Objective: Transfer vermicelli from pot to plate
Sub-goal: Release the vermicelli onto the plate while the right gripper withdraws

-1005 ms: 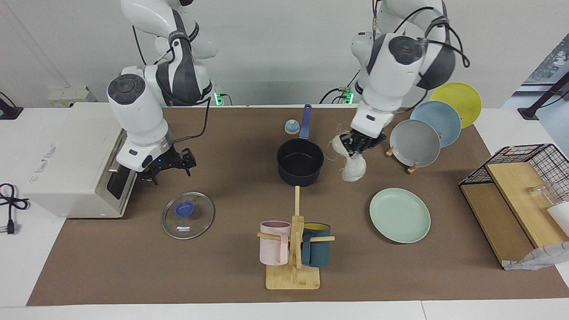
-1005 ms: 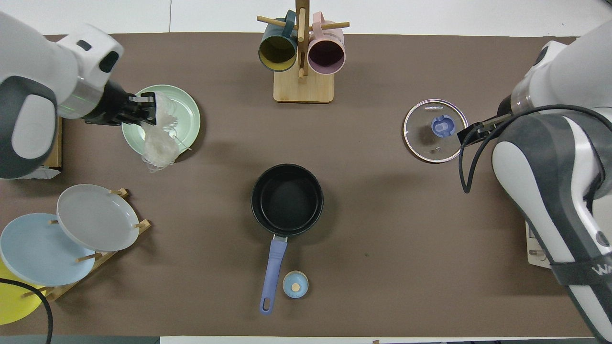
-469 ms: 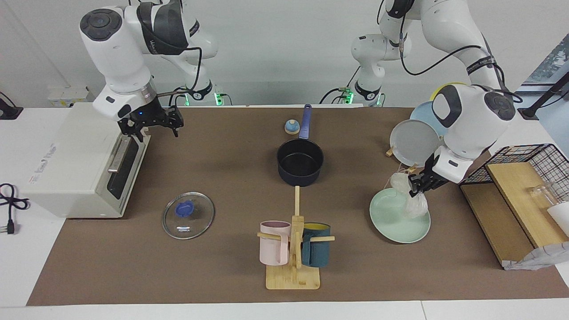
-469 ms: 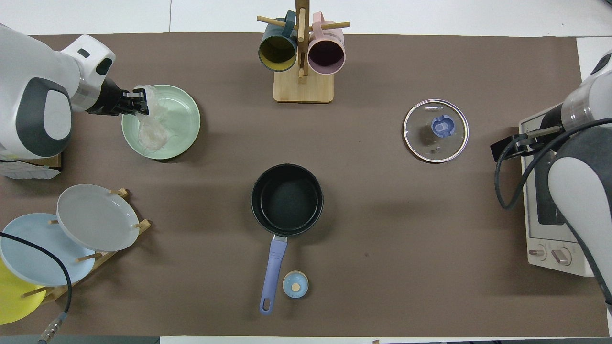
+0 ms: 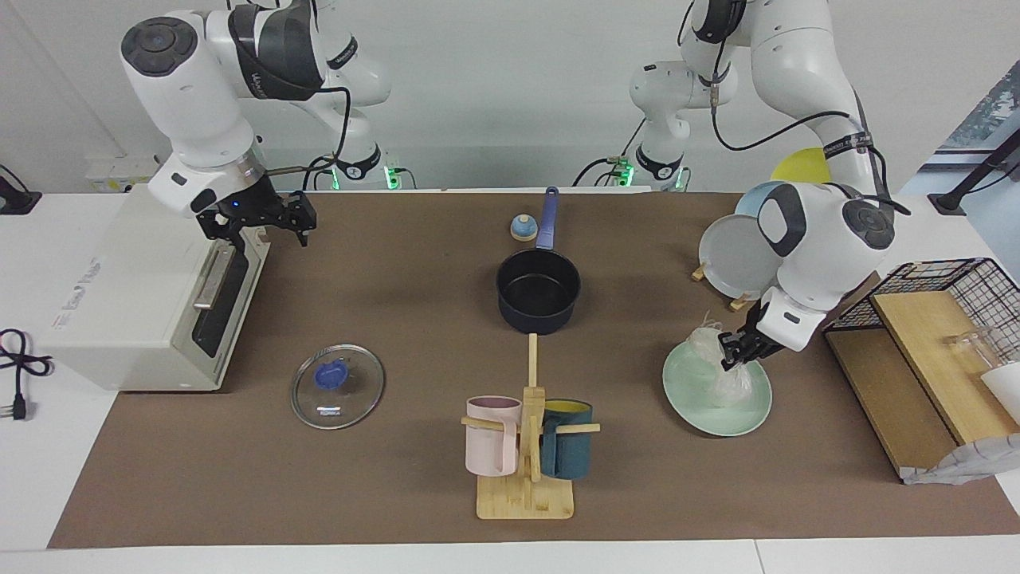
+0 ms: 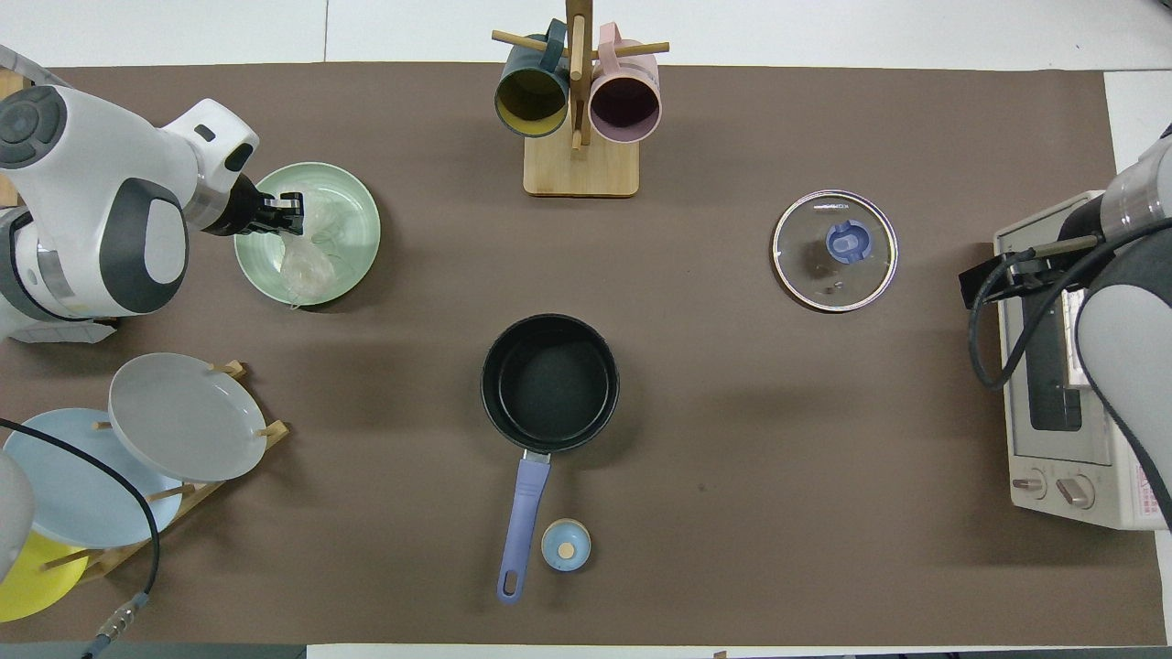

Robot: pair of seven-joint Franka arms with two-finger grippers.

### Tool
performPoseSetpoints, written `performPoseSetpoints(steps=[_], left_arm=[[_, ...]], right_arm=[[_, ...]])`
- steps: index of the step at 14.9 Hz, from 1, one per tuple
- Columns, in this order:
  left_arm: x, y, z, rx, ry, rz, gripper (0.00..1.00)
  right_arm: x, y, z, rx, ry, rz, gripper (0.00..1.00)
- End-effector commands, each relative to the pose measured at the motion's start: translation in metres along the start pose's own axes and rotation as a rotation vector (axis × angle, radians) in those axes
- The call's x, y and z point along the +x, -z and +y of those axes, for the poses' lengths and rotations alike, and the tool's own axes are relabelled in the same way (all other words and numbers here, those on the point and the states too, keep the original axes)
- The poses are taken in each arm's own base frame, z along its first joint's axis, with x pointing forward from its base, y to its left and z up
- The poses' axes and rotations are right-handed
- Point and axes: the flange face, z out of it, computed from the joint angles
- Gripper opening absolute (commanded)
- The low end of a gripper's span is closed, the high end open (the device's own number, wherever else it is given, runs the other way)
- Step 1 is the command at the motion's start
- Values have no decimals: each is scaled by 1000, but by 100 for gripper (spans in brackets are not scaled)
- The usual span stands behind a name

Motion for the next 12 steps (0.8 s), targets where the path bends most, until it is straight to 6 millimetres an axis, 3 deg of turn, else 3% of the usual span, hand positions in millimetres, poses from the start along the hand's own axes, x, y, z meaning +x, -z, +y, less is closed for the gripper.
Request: performPoseSetpoints(steps=[1,2,3,4,7,9,10,12], left_arm=[[-3,-4,-7,19,-52,24,0],[-3,-5,-7,20,-63,24,1],[-3,-5,-7,20,-62,24,45],[-2,-3,-7,20,-62,26,99],[1,4,-6,33,-75,32,100],[7,26,-3,38,-82,22,100],[9,43,-1,49,-90,7,100],[7,99,3,64,-80,-12,100]], right_arm=[[-3,4,0,18,-32,-10,100],[-2,3,0,18,-29,-5,100],[-2,3,-1,18,-23,-6,100],[-2,3,-2,18,-19,-9,100],[-1,6,-2,19,-20,-1,100],[-4,13,-1,17,-24,-14,100],[-6,16,0,16,-26,-17,100],[-11,18,4,18,-36,-41,100]])
